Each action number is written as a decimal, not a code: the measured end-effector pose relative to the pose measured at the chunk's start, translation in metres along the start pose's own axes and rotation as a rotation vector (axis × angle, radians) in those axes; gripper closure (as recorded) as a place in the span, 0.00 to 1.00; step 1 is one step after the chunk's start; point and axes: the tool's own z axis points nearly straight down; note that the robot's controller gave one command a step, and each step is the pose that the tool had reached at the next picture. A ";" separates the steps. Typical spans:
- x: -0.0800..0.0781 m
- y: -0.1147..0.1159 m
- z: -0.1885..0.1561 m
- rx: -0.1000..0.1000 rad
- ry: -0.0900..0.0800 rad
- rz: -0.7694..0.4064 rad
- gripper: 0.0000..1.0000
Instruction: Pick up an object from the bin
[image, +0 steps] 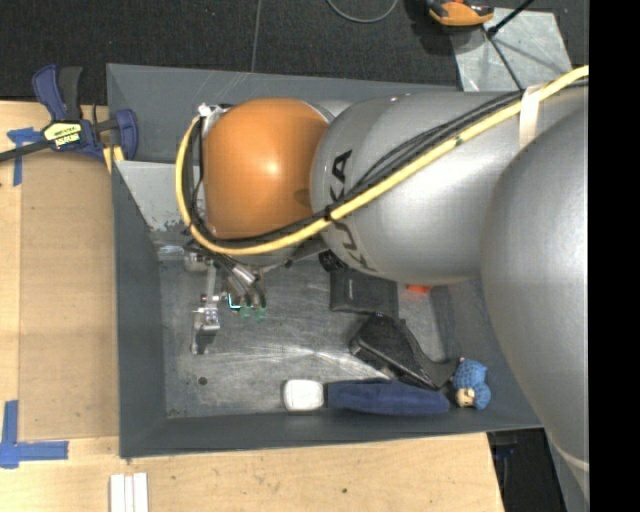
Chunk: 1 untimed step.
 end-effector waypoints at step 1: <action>0.014 -0.040 0.123 -0.002 -0.007 -0.019 0.00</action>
Offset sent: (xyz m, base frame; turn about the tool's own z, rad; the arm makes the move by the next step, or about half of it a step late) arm -0.0153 -0.0396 -0.1220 -0.0199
